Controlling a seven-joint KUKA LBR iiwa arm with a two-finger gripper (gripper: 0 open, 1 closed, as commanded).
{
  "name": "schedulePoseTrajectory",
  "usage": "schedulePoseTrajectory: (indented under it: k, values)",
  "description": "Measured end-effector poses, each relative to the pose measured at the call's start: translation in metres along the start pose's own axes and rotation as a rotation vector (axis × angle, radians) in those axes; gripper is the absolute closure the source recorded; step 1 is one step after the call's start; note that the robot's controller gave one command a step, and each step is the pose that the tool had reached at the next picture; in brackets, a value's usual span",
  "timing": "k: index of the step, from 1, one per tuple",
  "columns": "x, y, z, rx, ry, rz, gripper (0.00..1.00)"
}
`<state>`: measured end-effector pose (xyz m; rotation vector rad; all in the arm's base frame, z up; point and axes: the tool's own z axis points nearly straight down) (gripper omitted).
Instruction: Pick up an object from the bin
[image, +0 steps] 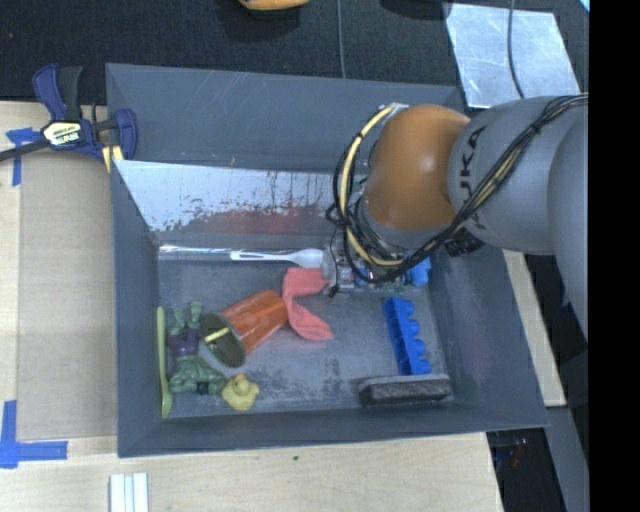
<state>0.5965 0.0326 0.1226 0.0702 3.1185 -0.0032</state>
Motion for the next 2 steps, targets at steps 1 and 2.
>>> schedulePoseTrajectory:
  k: [1, 2]
  values:
    - [0.004, 0.003, -0.059, 0.001, 0.005, 0.009, 1.00]
    - [0.002, 0.004, -0.128, 0.001, 0.007, 0.037, 1.00]
